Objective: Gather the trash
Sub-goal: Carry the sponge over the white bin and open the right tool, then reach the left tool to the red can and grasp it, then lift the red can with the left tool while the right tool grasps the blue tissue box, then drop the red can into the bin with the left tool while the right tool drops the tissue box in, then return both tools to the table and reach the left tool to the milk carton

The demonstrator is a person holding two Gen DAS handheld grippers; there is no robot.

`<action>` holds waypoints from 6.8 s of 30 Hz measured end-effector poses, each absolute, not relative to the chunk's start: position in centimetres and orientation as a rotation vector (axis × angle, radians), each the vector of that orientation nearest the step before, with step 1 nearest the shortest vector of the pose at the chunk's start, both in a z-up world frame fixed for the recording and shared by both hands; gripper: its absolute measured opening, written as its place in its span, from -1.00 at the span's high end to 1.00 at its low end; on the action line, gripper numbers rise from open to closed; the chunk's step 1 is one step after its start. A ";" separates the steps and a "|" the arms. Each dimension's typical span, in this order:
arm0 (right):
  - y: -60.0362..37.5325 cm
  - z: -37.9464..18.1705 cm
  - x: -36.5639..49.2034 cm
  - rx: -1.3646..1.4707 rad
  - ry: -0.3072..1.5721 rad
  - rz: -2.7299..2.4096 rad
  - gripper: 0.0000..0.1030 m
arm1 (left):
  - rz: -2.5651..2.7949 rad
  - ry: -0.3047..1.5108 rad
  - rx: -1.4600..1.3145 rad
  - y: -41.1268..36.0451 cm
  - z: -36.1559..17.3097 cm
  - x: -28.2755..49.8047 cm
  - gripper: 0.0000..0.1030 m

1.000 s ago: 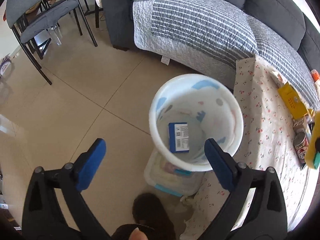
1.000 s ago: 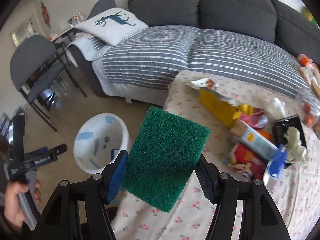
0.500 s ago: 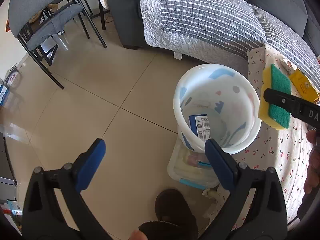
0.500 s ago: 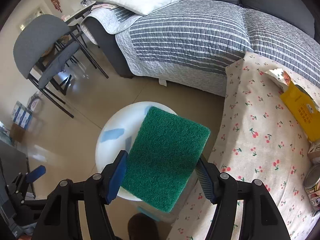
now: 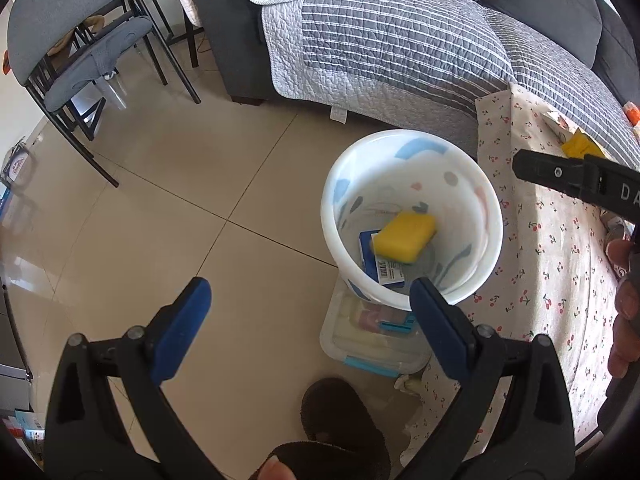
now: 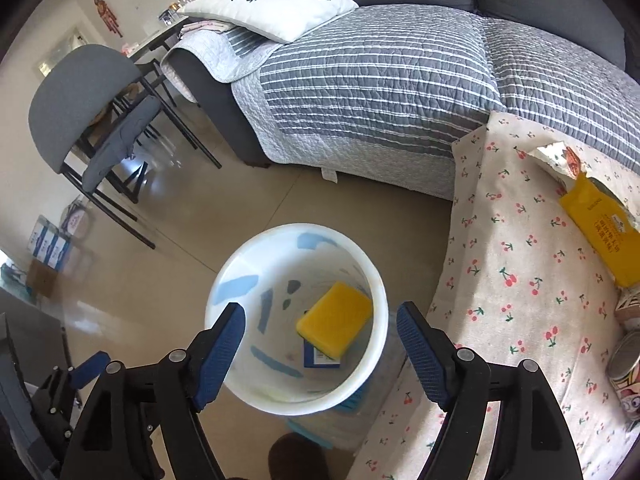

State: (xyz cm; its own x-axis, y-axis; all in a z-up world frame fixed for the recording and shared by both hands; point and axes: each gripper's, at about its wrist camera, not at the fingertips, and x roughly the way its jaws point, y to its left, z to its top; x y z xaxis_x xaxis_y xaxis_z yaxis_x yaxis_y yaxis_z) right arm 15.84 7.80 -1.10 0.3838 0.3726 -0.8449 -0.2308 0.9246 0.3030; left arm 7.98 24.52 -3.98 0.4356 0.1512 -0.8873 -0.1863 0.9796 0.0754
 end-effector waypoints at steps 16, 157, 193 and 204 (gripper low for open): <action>-7.3 2.3 8.3 0.043 1.082 0.249 -0.63 | 0.046 1.064 0.031 16.5 -1.9 8.1 -0.93; -13.6 -0.8 8.2 0.064 1.094 0.287 -0.39 | 0.175 1.115 -0.107 21.6 -4.9 11.5 -0.89; 6.2 -2.3 14.1 -0.022 1.127 0.458 -0.60 | 0.279 1.111 -0.146 28.0 -4.8 8.3 -0.90; -4.4 -1.1 10.9 -0.013 1.124 0.315 -0.62 | 0.193 1.096 -0.093 22.6 -3.6 8.7 -0.91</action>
